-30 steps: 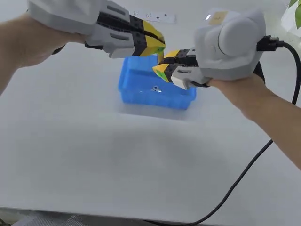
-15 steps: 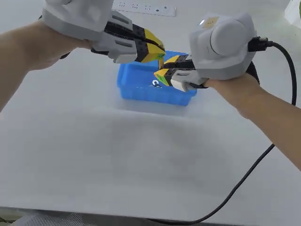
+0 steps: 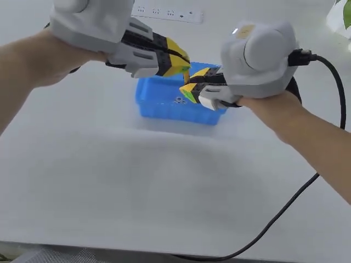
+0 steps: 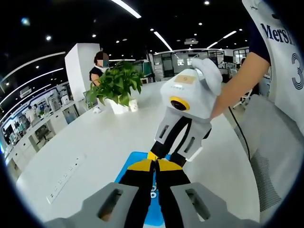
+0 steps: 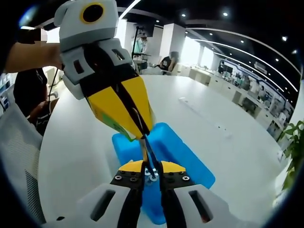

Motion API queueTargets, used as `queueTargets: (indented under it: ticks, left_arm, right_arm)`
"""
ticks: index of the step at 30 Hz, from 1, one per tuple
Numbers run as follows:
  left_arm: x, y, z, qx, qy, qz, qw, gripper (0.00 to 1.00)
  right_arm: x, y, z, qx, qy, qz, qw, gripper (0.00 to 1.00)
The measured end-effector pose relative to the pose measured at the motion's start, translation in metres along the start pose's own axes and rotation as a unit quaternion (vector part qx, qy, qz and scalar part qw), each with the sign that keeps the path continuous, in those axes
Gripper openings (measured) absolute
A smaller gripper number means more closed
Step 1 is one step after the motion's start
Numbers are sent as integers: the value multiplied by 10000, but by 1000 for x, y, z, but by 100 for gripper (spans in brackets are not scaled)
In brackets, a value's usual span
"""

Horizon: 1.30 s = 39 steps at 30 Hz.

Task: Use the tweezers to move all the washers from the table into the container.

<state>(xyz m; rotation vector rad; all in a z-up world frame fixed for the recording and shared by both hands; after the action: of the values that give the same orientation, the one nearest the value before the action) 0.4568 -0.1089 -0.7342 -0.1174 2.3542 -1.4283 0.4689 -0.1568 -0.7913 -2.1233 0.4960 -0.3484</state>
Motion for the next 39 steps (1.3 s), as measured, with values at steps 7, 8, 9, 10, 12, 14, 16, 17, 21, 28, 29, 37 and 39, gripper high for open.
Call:
queueTargets:
  ticks: [7,8,9,10,12,14,16,17,21,28,29,37,39]
  left_arm:
    - [2,-8,-17,181,-187,-10,9997,5]
    - [3,-8,-19,184,-199,-21,9996,5]
    - [5,-8,-22,174,-204,-24,9996,5]
    - [6,-8,-22,170,-201,-30,9996,5]
    - [11,-8,-25,172,-199,-37,9996,5]
    - [16,-10,-28,188,-173,-46,9997,5]
    - [23,-10,-30,152,-136,-26,9998,5]
    - [26,-10,-31,100,-116,26,9999,5]
    - [40,-13,-34,170,0,-5,9999,5]
    - [66,0,-32,164,140,-250,9995,5]
    - [71,1,-30,170,179,-275,9993,5]
    - [102,27,-17,60,451,-574,9973,5]
    - [107,32,-14,25,496,-628,9968,5]
  right_arm:
    - [-4,-13,-18,260,14,-51,9996,13]
    - [-5,-14,-21,283,12,-62,9996,13]
    - [-6,-14,-23,295,21,-78,9995,13]
    - [-8,-14,-26,303,25,-89,9995,12]
    - [-11,-14,-29,295,15,-111,9995,12]
    - [-16,-13,-32,275,-17,-181,9995,12]
    - [-22,-14,-37,292,-64,-254,9992,10]
    - [-25,-12,-41,198,-53,-365,9991,10]
    - [-39,-6,-49,126,-135,-475,9987,10]
    - [-56,14,-58,-186,-246,-558,9980,9]
    - [-58,17,-59,-223,-263,-565,9978,9]
    - [-74,54,-51,-847,-495,-712,9926,9]
    - [-77,61,-50,-978,-520,-812,9905,9]
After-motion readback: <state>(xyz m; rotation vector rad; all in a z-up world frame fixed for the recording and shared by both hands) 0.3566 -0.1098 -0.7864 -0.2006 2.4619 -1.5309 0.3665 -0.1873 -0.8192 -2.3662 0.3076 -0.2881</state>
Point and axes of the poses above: the centre of the closed fingertips' face, and the gripper's own axes: z roughly forward along the fingers, x roughly to its right, y roughly out of its underside, the point moved 4 cm from there along -z, roughly backward along the fingers, and after that the axes turned 6 degrees about z, right-handed, at the moved point
